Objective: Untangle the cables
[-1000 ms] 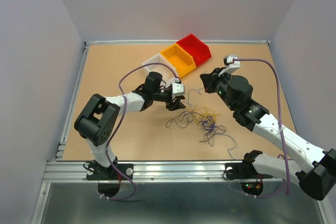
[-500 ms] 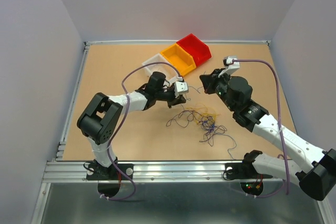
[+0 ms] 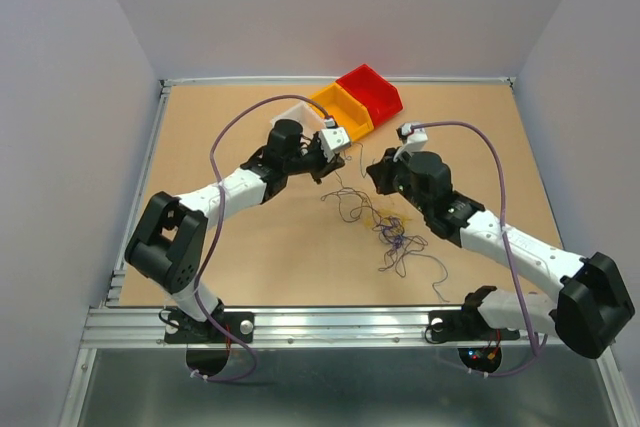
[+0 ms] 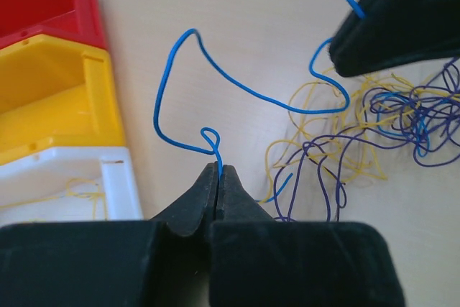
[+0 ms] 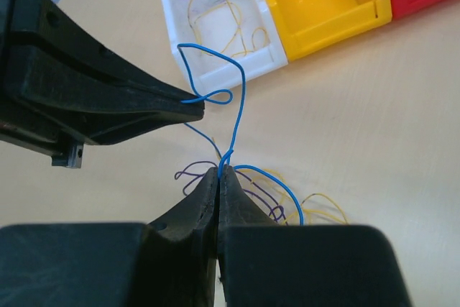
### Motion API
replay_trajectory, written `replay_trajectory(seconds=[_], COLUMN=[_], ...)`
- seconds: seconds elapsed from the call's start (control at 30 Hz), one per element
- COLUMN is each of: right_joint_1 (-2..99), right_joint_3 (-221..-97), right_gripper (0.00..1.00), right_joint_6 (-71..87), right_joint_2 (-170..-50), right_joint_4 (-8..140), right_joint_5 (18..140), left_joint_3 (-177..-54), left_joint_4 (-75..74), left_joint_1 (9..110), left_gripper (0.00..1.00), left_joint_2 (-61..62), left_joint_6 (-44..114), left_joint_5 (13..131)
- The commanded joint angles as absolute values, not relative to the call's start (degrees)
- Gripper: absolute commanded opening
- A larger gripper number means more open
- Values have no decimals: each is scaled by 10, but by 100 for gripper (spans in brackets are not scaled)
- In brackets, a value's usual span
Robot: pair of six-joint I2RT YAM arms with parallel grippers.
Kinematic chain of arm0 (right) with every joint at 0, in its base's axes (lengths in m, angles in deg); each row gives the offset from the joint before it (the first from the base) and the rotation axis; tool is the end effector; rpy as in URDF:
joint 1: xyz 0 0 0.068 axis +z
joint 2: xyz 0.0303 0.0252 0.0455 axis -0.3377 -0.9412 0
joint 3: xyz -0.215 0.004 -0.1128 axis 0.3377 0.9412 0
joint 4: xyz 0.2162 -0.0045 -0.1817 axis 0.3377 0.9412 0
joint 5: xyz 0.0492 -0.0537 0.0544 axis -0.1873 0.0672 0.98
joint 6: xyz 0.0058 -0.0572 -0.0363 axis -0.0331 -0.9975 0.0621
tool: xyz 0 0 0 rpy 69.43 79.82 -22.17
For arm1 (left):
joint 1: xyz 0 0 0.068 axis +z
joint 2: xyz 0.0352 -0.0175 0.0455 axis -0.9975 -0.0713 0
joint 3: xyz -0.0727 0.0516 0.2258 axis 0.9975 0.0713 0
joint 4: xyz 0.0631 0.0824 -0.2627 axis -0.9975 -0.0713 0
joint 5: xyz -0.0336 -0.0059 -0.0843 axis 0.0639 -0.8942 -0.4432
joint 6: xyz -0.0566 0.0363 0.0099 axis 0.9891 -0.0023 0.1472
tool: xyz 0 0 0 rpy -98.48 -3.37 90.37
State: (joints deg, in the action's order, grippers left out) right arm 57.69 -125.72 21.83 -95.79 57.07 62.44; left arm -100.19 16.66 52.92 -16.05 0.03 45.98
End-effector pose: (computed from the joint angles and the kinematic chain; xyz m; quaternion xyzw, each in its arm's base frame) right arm 0.2576 0.1896 0.2378 -0.0720 0.7925 0.2369 0.5574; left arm 0.3152 -0.2417 0.2103 0.5165 0.5859 -0.2850 0.5556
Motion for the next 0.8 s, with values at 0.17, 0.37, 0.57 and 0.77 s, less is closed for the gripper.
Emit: replay_trajectory(seconds=[0.17, 0.37, 0.57, 0.77], right_joint_1=[580, 580, 580, 581], right_joint_3=[-1251, -1251, -1237, -1222], right_gripper=[1, 2, 2, 2], right_joint_6=[193, 167, 147, 135], right_joint_2=[-989, -1001, -1012, -1037], right_joint_4=[464, 425, 376, 298], right_joint_5=[715, 796, 840, 866], left_joint_3=[-1026, -1041, -1060, -1088], left_joint_4=[153, 111, 90, 57], left_joint_1=[532, 532, 532, 532], left_gripper=[0, 0, 0, 0], left_joint_2=[-87, -57, -56, -62], left_joint_6=[17, 22, 52, 85], left_joint_5=[539, 513, 476, 443])
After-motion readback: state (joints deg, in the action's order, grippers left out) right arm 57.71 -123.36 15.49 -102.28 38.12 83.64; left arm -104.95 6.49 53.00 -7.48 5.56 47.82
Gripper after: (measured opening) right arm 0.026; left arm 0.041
